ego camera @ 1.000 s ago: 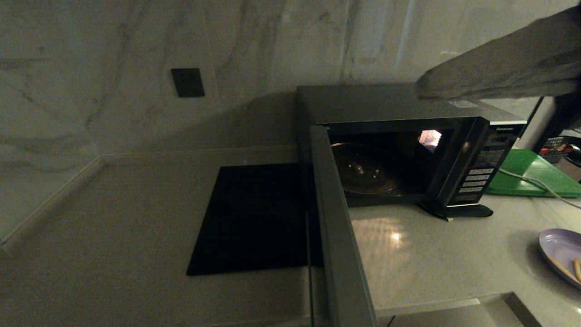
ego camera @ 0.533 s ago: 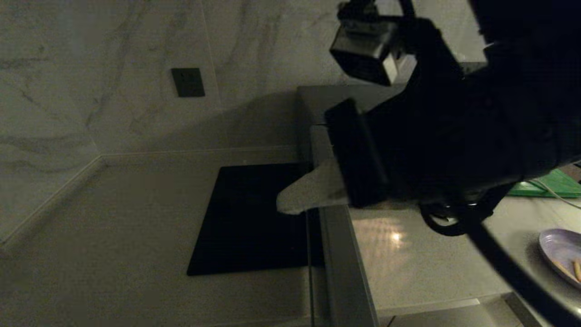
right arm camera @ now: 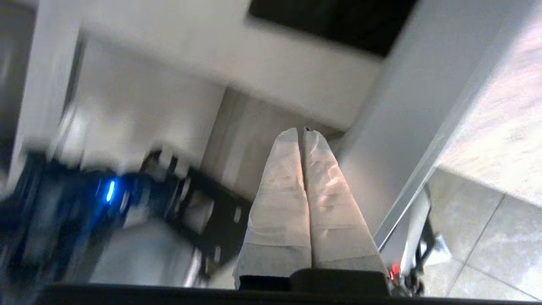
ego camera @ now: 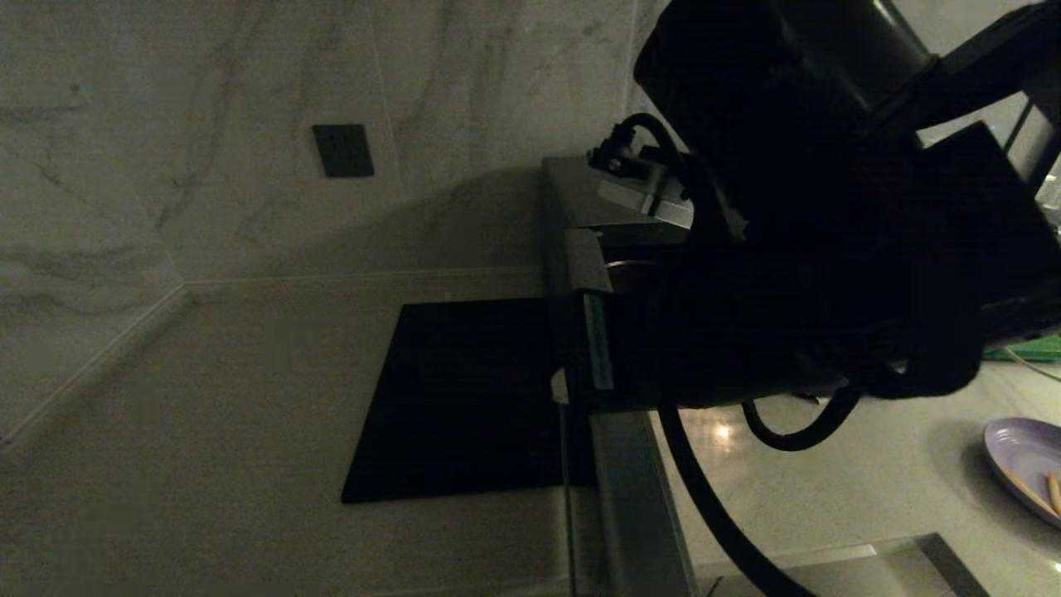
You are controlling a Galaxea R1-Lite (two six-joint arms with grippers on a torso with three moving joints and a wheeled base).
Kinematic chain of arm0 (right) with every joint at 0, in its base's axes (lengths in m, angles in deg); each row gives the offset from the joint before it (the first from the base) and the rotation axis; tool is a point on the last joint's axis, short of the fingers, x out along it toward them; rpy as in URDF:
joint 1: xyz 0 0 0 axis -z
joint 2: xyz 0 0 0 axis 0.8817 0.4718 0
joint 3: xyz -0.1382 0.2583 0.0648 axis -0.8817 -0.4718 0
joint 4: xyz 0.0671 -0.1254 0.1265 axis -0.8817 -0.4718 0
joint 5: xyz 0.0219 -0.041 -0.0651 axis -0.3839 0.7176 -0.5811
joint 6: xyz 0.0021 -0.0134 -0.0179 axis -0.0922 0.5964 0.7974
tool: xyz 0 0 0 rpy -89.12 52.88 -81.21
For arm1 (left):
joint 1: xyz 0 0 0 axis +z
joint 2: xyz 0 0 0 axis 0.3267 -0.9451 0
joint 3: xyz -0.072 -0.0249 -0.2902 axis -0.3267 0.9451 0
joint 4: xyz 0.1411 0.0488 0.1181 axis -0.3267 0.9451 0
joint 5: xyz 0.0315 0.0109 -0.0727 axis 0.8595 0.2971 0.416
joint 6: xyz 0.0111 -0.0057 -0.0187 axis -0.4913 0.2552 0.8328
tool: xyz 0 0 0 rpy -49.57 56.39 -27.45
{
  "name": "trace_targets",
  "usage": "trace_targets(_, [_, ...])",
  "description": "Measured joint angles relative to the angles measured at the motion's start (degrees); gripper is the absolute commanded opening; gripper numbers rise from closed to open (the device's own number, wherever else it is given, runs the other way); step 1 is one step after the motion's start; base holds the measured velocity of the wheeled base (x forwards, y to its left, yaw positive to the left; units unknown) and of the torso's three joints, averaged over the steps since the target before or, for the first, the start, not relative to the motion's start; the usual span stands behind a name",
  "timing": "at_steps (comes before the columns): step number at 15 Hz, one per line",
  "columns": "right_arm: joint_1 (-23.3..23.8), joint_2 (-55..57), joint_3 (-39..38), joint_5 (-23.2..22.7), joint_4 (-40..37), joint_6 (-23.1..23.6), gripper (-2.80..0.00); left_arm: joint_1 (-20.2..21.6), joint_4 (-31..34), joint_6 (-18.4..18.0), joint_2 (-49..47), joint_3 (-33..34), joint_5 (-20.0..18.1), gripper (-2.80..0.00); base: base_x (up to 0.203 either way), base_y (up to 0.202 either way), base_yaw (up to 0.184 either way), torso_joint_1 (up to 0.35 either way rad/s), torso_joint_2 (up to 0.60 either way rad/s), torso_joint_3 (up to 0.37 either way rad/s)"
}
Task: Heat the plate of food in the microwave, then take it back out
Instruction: Close the microwave oven
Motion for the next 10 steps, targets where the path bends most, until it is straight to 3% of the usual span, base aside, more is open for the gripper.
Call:
trace_targets(7, [0.80,0.13,-0.02,10.26,-3.05,-4.45,-2.80,0.00,0.01,0.02,0.00,0.00,-0.01,-2.80,0.000,0.000,0.000,0.000,0.00,0.000])
trace_targets(10, [2.19,-0.47,-0.13,11.13,-4.80,-5.33,-2.80,0.00,0.00,0.00,0.00,0.00,-0.01,-2.80,0.000,0.000,0.000,0.000,0.00,0.000])
